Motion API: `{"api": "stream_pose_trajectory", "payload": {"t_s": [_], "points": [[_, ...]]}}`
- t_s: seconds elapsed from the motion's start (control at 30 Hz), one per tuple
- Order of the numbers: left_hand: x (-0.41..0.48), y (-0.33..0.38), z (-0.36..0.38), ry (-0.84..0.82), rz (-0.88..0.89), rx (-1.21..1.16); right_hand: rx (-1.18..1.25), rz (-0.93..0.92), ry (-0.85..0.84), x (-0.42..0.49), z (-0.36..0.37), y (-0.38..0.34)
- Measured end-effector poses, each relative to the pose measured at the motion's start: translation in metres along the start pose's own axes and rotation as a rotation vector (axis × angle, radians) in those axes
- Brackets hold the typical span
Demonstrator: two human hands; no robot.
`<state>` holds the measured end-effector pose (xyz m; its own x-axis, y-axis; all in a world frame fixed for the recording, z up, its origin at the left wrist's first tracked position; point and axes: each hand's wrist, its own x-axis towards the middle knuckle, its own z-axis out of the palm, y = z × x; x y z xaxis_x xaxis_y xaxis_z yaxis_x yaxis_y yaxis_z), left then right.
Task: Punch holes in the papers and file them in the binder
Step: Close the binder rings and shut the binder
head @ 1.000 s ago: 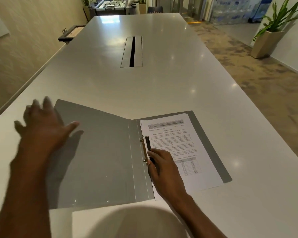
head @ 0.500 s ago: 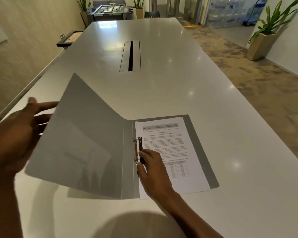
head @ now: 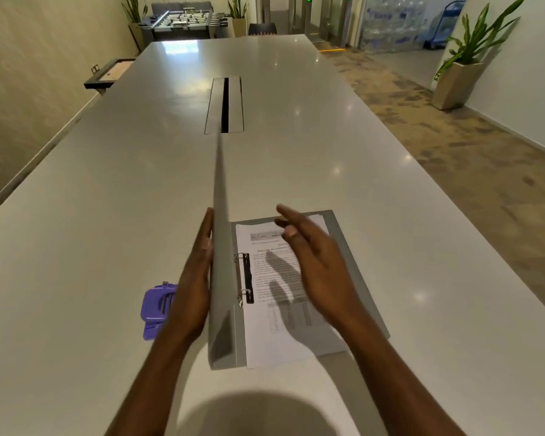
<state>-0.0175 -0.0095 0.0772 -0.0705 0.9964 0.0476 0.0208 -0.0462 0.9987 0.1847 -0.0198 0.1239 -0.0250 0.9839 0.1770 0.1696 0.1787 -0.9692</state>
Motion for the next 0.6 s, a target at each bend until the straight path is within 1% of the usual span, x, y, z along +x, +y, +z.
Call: {"api": "stream_pose_trajectory", "payload": {"t_s": [0.03, 0.1, 0.17, 0.2, 0.33, 0.5, 0.6], "points": [[0.001, -0.004, 0.007, -0.048, 0.070, 0.051, 0.084, 0.008, -0.002, 0.005, -0.007, -0.013], [0.001, -0.003, 0.018, -0.112, 0.133, 0.259, 0.230, 0.035, 0.009, 0.014, -0.023, -0.036], [0.001, -0.006, 0.026, -0.171, 0.129, 0.429, 0.248, 0.065, 0.023, 0.021, -0.040, -0.049], [0.000, -0.010, 0.028, -0.188, 0.141, 0.483, 0.203, 0.069, 0.031, 0.023, -0.050, -0.052], [-0.003, -0.023, 0.039, -0.248, 0.254, 0.612, -0.172, 0.091, 0.022, 0.024, -0.076, -0.043], [-0.003, -0.031, 0.053, -0.295, 0.292, 0.840, -0.622, 0.099, 0.049, 0.016, -0.079, -0.002], [-0.003, -0.033, 0.060, -0.327, 0.277, 0.966, -0.739, 0.184, 0.055, 0.000, -0.063, 0.024]]}}
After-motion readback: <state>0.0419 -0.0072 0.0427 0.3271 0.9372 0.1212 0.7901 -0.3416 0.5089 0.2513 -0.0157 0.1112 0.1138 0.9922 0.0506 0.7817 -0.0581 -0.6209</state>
